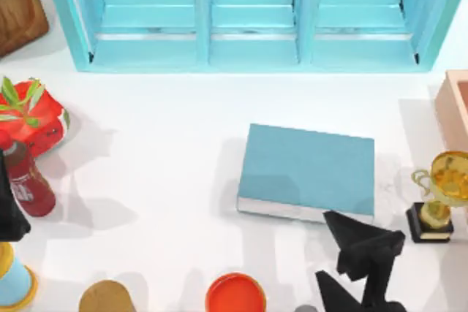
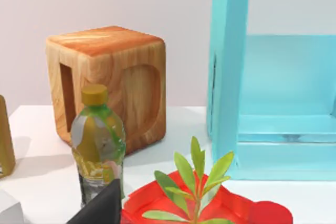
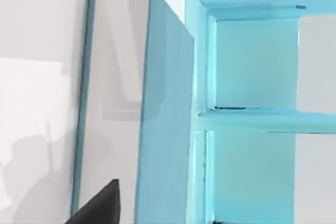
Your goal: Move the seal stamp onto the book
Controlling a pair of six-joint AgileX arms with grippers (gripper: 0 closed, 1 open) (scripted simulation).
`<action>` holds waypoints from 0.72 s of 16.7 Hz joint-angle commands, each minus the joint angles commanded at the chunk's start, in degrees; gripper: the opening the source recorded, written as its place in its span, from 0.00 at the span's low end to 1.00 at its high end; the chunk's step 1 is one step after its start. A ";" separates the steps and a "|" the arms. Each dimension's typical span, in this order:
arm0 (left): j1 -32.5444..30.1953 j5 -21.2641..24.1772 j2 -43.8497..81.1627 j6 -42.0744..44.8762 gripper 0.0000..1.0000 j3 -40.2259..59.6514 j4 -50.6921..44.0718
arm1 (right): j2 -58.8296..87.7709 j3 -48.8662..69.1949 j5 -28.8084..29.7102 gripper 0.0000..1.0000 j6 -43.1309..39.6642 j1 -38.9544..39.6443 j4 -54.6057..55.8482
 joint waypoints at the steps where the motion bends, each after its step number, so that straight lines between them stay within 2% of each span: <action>1: 0.00 0.00 0.00 0.00 1.00 0.00 0.00 | 0.00 0.01 0.01 1.00 0.05 0.12 0.02; 7: 0.00 0.00 0.00 0.00 1.00 0.00 0.00 | 0.19 1.89 -1.16 1.00 0.60 -1.57 -1.33; 12: 0.00 0.00 0.00 0.00 1.00 0.00 0.00 | 3.97 15.99 -9.24 1.00 4.81 -13.88 -12.45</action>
